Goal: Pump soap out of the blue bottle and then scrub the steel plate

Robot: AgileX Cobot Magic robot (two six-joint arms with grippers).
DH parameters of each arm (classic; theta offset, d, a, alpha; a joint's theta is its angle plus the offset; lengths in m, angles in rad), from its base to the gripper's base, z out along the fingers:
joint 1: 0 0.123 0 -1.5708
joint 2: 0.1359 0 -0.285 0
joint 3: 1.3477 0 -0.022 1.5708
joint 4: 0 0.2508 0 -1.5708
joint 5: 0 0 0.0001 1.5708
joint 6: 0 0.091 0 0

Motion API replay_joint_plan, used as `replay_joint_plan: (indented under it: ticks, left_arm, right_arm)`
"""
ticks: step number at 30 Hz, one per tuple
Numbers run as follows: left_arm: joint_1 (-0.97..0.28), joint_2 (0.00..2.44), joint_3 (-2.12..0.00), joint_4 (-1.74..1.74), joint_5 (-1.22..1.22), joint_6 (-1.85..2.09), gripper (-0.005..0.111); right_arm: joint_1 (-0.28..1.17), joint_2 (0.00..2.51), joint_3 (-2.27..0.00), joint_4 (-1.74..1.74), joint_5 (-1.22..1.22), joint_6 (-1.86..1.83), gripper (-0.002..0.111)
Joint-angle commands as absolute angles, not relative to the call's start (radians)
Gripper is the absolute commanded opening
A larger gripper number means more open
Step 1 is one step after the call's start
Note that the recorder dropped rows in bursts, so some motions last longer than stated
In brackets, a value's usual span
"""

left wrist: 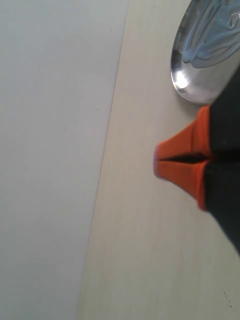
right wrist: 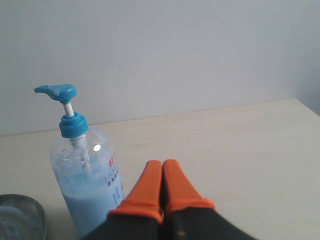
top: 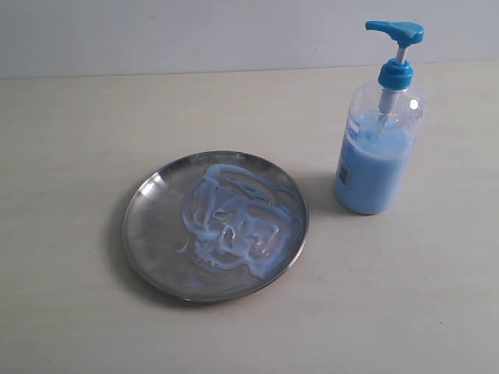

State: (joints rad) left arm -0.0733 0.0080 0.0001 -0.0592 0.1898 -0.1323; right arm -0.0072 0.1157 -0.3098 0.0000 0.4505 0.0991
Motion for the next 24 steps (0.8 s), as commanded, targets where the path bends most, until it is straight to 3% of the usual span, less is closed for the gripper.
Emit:
replay_joint_plan:
  ticks: [1, 11, 24]
  left_arm:
    - [-0.069, 0.005, 0.000, -0.054, 0.186, -0.130, 0.000]
    - [-0.069, 0.005, 0.000, -0.054, 0.186, -0.130, 0.000]
    - [-0.069, 0.005, 0.000, -0.054, 0.186, -0.130, 0.000]
  right_arm:
    - [-0.019, 0.052, -0.224, -0.011, 0.413, 0.088, 0.000]
    - [-0.017, 0.000, -0.041, -0.030, 0.341, 0.088, 0.000]
    - [-0.017, 0.000, 0.000, -0.046, 0.336, 0.088, 0.000]
